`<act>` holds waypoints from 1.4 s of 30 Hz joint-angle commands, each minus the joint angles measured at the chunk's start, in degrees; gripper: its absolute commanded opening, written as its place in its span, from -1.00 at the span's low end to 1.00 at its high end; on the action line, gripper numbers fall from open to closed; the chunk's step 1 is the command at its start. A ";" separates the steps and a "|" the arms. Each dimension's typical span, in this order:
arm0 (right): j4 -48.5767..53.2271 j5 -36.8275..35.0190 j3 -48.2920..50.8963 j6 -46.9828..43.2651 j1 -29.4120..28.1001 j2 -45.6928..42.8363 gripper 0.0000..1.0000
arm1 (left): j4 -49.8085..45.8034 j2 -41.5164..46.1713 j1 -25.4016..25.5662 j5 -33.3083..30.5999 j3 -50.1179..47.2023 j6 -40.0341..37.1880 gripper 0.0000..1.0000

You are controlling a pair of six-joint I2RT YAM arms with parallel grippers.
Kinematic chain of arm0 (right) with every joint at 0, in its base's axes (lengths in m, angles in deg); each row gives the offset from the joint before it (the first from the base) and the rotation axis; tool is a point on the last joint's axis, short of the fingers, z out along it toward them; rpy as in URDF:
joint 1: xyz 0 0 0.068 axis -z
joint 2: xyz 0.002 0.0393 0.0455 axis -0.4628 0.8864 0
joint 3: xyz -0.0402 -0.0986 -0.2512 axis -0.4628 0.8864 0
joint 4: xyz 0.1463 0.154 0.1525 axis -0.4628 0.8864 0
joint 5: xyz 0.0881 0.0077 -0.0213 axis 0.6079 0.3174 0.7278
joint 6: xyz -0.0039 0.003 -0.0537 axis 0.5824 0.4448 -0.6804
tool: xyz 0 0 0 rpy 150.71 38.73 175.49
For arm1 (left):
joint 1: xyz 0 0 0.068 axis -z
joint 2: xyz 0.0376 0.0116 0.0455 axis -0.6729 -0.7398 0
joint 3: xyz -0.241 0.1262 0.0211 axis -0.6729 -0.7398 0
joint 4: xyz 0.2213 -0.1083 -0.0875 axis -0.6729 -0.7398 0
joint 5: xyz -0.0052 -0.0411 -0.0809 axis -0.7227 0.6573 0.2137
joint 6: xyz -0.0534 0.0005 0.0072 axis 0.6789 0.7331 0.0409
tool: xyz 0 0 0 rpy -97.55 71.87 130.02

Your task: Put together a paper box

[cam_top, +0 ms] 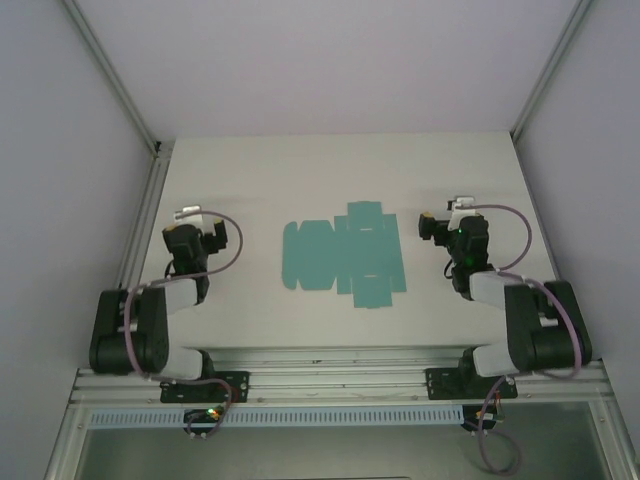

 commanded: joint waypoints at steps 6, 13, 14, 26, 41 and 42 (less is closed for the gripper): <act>46.83 1.36 -17.11 18.26 -4.90 -9.03 0.91 | -40.85 4.50 3.60 18.25 16.53 18.96 1.00; 61.07 12.09 -26.57 25.19 -12.51 1.74 0.23 | -51.81 -6.75 13.49 31.57 26.14 26.37 1.00; 61.16 12.86 -27.50 25.25 -13.50 4.35 0.12 | -51.37 -8.23 14.21 33.51 26.62 26.95 1.00; 60.22 13.79 -29.67 27.88 -14.98 21.61 -0.47 | -46.22 -14.60 15.05 43.20 25.39 31.33 1.00; 52.77 18.92 -22.08 31.02 -14.41 23.82 -0.52 | -33.40 -22.10 17.95 54.21 23.04 36.28 0.98; 52.49 19.27 -21.94 31.03 -14.34 23.90 -0.52 | -31.31 -22.18 18.00 55.65 22.60 37.17 0.96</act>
